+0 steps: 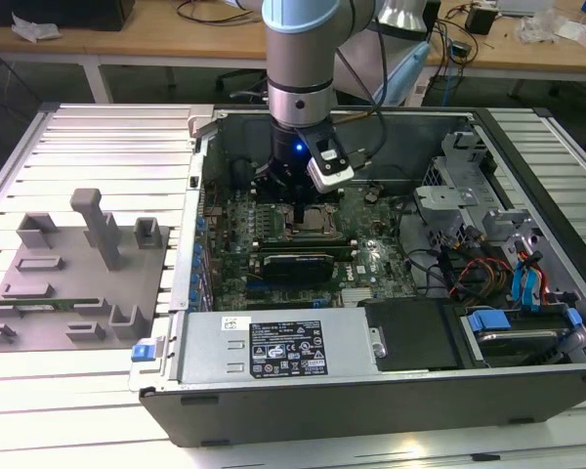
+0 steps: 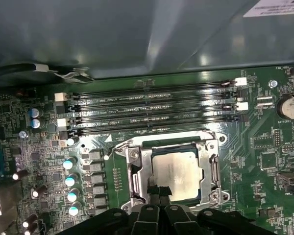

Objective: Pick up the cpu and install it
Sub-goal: 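Close the cpu cover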

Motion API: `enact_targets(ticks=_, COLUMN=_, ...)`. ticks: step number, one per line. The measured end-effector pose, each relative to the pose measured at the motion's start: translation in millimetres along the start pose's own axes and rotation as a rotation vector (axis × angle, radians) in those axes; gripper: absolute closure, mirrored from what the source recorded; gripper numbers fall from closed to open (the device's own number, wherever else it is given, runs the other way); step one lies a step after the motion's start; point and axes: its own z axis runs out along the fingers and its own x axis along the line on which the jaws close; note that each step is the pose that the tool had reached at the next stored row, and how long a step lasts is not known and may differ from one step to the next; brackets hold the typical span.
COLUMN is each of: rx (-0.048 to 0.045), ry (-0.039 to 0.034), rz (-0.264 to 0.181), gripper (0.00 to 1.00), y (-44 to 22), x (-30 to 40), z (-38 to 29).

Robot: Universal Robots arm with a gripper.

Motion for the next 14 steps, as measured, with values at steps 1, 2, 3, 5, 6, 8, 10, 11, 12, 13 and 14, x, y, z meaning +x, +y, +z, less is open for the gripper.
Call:
enact_targets(ticks=1, rx=-0.0004, ry=-0.0002, rz=-0.003, gripper=0.89, y=0.0, x=0.0, z=0.1)
enact_targets(ticks=2, rx=-0.0012, ry=-0.0008, rz=-0.013, gripper=0.89, y=0.0, x=0.3, z=0.4)
enact_targets(ticks=3, rx=-0.0031, ry=-0.0024, rz=-0.044, gripper=0.89, y=0.1, x=0.3, z=0.8)
enact_targets(ticks=5, rx=-0.0061, ry=-0.005, rz=-0.095, gripper=0.89, y=0.0, x=0.8, z=1.3)
enact_targets(ticks=6, rx=-0.0065, ry=-0.0053, rz=-0.099, gripper=0.89, y=-0.1, x=1.7, z=1.4)
enact_targets(ticks=8, rx=-0.0065, ry=-0.0054, rz=-0.101, gripper=0.89, y=-0.3, x=4.0, z=1.4)
enact_targets(ticks=10, rx=-0.0065, ry=-0.0054, rz=-0.102, gripper=0.89, y=-0.4, x=5.5, z=1.7)
enact_targets(ticks=11, rx=-0.0064, ry=-0.0053, rz=-0.102, gripper=0.89, y=-0.4, x=5.6, z=1.7)
enact_targets(ticks=12, rx=-0.0065, ry=-0.0053, rz=-0.102, gripper=0.89, y=-0.4, x=5.6, z=1.7)
enact_targets(ticks=13, rx=-0.0064, ry=-0.0053, rz=-0.102, gripper=0.89, y=-0.5, x=5.6, z=1.7)
enact_targets(ticks=14, rx=-0.0054, ry=0.0216, rz=-0.103, gripper=0.89, y=-0.4, x=5.6, z=2.1)
